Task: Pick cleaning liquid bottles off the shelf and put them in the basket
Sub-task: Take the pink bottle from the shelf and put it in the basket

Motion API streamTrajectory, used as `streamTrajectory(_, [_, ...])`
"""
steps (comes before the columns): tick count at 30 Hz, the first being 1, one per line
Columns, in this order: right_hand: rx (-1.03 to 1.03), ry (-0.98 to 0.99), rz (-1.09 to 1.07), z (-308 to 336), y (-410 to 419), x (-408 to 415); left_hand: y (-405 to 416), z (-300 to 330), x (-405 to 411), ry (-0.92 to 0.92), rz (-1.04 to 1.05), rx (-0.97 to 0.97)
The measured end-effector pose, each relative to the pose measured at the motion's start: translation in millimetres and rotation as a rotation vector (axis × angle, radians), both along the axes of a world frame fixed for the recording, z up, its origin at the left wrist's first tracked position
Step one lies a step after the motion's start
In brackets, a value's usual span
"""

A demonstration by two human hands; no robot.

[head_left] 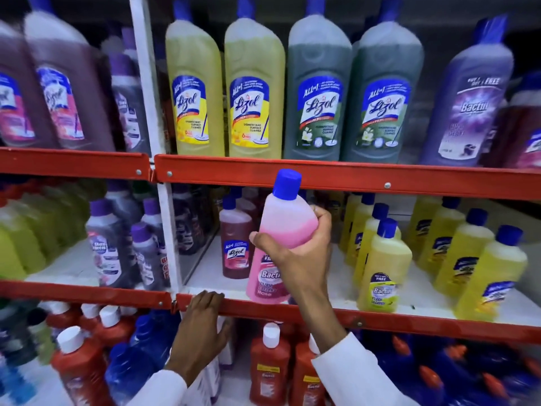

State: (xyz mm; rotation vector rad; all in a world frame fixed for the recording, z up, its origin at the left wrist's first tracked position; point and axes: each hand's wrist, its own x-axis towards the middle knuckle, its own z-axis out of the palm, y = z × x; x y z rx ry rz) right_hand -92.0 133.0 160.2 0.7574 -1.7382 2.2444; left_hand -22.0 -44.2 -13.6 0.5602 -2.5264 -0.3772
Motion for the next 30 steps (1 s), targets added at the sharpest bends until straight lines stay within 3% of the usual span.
streamTrajectory(10, [0.062,0.108,-0.045,-15,-2,4,0,-2,3,-0.031,-0.016,0.025])
streamTrajectory(13, [0.123,0.086,-0.021,-27,14,5,15,9,8,0.021,-0.094,0.152])
streamTrajectory(15, [0.159,0.065,0.032,-39,30,4,36,21,12,0.073,-0.254,0.267])
streamTrajectory(18, [0.261,0.036,0.069,-64,60,5,77,33,16,0.101,-0.547,0.594])
streamTrajectory(20, [0.329,0.014,0.079,-89,80,5,103,31,13,0.080,-0.615,0.739])
streamTrajectory(23, [0.432,-0.039,0.120,-133,109,4,137,8,6,0.086,-0.582,0.889])
streamTrajectory(30, [0.787,-0.052,0.209,-239,172,-8,195,-106,-9,-0.093,-0.409,0.882])
